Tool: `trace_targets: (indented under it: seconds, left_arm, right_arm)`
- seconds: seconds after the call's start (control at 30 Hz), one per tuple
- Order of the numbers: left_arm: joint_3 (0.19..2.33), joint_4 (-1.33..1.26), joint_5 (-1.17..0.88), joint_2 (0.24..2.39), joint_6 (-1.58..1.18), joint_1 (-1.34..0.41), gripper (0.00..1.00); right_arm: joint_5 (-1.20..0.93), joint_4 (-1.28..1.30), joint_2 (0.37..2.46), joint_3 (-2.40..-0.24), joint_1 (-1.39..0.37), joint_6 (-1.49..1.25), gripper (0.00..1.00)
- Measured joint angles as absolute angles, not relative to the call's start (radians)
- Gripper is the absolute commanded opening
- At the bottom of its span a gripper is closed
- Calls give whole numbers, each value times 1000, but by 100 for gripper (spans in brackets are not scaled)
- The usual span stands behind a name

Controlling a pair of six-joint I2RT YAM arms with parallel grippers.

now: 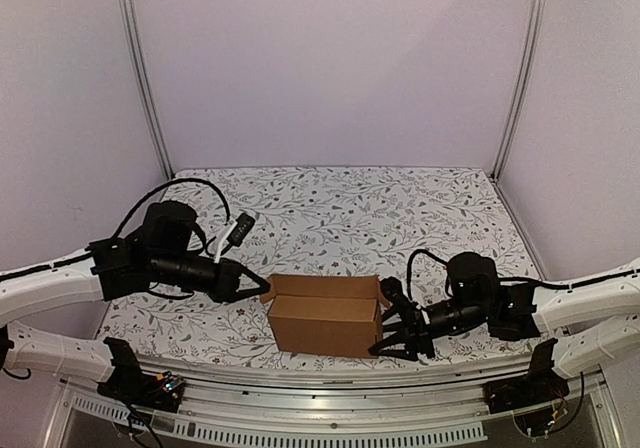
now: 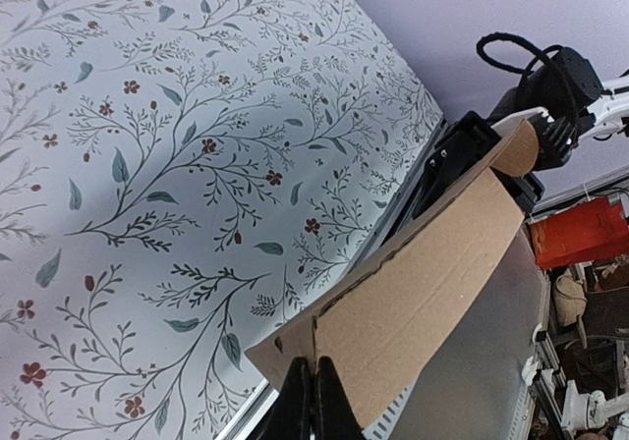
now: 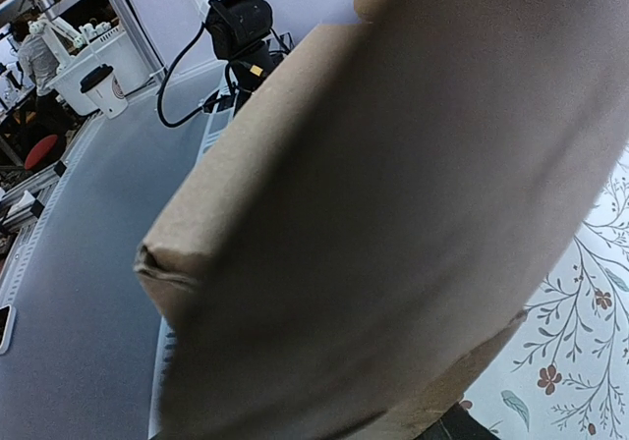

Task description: Fold the paper box

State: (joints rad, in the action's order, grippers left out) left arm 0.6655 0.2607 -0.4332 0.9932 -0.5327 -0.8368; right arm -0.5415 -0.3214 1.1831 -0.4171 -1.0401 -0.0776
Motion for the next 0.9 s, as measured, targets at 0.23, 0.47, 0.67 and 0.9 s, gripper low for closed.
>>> trace_targets:
  seconds: [0.23,0.47,0.67,0.9]
  left_arm:
    - [696,264,-432,1035,-571,-837,0]
    - [704,244,-408,1091,-616,-841,0]
    - [704,228,-341,1128,-625,-845,0]
    - [676,175,-250,1130,-596,-853,0]
  right_arm:
    - [-510,-317,1180,-410,-1040,-64,22]
    - [-441,-315,1178,-397,-1048,-44,20]
    - [-329,-373,1228,-387,-1090,-25,19]
    - [-232,-580,1367,-356,-1114,9,19]
